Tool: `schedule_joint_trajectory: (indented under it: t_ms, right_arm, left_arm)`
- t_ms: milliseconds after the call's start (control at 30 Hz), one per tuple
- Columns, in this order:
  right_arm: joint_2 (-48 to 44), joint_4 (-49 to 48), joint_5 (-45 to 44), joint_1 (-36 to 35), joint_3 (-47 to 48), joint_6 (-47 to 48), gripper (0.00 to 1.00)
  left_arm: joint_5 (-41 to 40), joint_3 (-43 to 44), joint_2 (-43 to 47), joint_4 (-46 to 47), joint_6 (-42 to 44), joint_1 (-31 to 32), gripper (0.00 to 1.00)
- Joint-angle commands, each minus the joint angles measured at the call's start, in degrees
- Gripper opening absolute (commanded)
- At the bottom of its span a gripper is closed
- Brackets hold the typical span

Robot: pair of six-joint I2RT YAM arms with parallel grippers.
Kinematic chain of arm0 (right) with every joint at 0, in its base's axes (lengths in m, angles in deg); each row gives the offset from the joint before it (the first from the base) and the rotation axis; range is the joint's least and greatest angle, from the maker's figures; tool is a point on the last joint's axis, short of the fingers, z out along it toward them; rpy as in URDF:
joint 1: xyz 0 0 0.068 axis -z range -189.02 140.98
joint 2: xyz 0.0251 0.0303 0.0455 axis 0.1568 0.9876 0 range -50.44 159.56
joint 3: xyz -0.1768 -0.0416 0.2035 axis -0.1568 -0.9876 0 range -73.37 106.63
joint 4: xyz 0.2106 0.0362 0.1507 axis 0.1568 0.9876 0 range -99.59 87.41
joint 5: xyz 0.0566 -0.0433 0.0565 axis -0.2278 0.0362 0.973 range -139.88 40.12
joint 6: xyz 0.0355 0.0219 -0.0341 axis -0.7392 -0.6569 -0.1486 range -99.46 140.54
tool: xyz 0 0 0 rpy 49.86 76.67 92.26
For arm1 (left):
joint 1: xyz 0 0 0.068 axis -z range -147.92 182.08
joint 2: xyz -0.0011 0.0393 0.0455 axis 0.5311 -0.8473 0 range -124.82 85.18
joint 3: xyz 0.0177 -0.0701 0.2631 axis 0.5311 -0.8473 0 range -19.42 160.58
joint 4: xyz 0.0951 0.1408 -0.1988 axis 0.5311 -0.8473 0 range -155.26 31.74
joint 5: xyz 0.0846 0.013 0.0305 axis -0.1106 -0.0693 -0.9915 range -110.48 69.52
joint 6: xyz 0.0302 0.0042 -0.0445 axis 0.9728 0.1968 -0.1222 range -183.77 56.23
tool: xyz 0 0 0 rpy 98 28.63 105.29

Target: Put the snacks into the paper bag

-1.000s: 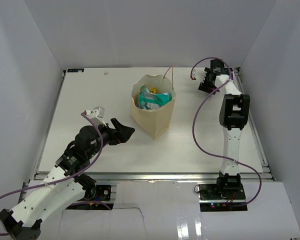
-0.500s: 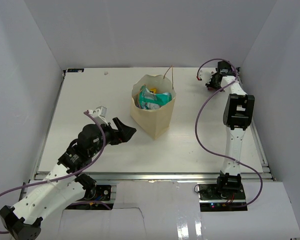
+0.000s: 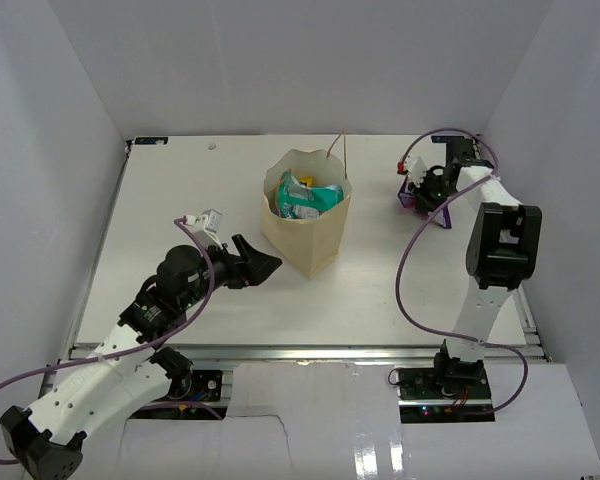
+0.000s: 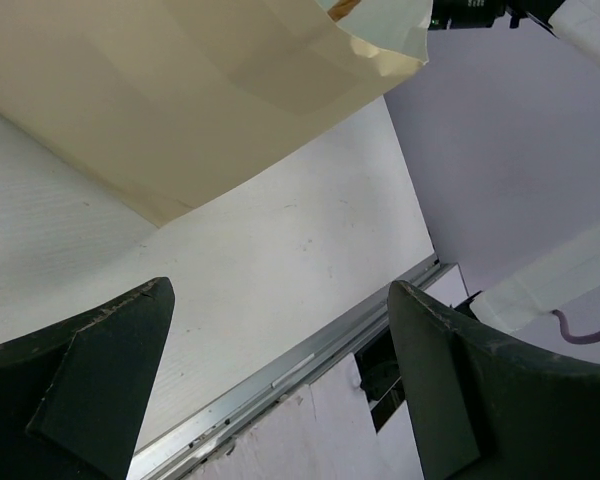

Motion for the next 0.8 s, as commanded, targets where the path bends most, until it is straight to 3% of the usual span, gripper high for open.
schedule_joint_trajectory:
  t_ms: [0,133,333,433,567,767]
  right_arm:
    - [-10.3,6.86,16.45,1.32,-6.75,-3.75,0.08]
    - [-22.16,19.06,31.11,1.5,-13.62,6.85,0.08]
    - [-32.45,36.47,39.23,-0.6,-20.9,18.21,0.08]
    - [-36.95,38.77,41.61,-5.06,-24.42,19.11,0.08]
    - [-43.44,33.18,41.45,-15.07,-27.33,10.17,0.08]
    - [-50.14,14.54,33.55,-30.02,-32.43,-8.28,0.08]
  left_arm:
    - [2.78,1.06,0.38,3.12,-0.98,0.14,0.98]
    - [4.1,-0.69,-0.05,5.58,-3.79,0.14,0.98]
    - [8.22,-0.61,-5.14,8.04,-9.41,0.14,0.98]
    - [9.9,-0.44,-7.96,8.92,-13.1,0.32,0.98]
    - [12.45,-1.22,-10.69,8.83,-18.73,2.16,0.98]
    - [10.35,-3.07,-14.03,8.39,-27.0,6.55,0.98]
